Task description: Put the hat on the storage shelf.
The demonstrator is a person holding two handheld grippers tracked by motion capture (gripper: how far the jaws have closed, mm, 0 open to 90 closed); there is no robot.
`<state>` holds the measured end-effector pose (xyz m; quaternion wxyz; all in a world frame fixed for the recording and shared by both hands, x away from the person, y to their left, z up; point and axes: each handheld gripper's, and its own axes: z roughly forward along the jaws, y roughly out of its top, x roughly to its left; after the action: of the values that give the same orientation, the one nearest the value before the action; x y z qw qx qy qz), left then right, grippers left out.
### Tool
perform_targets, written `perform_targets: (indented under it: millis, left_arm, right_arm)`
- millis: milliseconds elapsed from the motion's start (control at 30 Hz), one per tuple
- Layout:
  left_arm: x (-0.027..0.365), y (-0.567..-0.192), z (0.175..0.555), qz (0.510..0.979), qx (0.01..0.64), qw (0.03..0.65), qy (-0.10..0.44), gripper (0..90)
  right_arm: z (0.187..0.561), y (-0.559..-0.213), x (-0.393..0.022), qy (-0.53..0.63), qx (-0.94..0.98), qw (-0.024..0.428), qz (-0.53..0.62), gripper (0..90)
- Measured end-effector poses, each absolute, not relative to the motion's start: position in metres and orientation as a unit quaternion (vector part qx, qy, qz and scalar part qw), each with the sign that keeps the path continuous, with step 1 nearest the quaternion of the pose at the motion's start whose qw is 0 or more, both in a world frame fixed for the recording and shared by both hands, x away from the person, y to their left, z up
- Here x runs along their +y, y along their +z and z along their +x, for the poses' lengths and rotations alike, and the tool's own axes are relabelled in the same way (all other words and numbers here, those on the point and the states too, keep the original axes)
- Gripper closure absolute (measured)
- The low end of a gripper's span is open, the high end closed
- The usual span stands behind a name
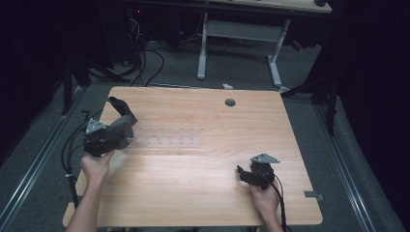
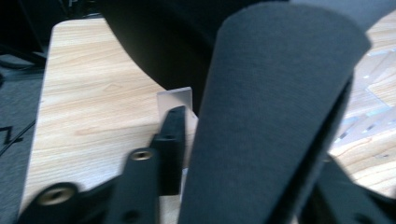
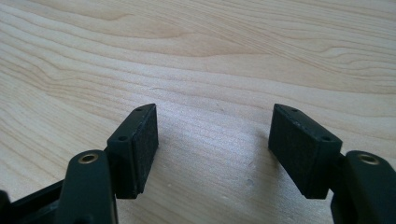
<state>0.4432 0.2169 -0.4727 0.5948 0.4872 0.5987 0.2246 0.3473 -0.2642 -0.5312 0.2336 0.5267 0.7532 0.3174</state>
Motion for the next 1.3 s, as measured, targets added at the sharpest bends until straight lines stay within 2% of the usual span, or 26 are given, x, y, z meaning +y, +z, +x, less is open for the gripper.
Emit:
perform_targets:
  millis: [167,333,733,1300]
  left_arm:
    - [0.219,-0.470,0.441,0.484,0.603,0.593,0.223,41.7]
    - [0.220,-0.465,0.433,0.489,0.602,0.592,0.221,38.4]
    - [0.220,-0.453,0.417,0.492,0.592,0.602,0.214,37.6]
    - [0.229,-0.451,0.398,0.471,0.600,0.609,0.217,38.4]
  right_arm:
    - [0.347,-0.531,-0.264,0.317,0.753,0.234,0.526,33.3]
    - [0.347,-0.531,-0.264,0.318,0.754,0.234,0.526,33.3]
    - [0.347,-0.531,-0.264,0.317,0.754,0.234,0.526,33.1]
    - [0.347,-0.531,-0.264,0.317,0.754,0.234,0.526,33.1]
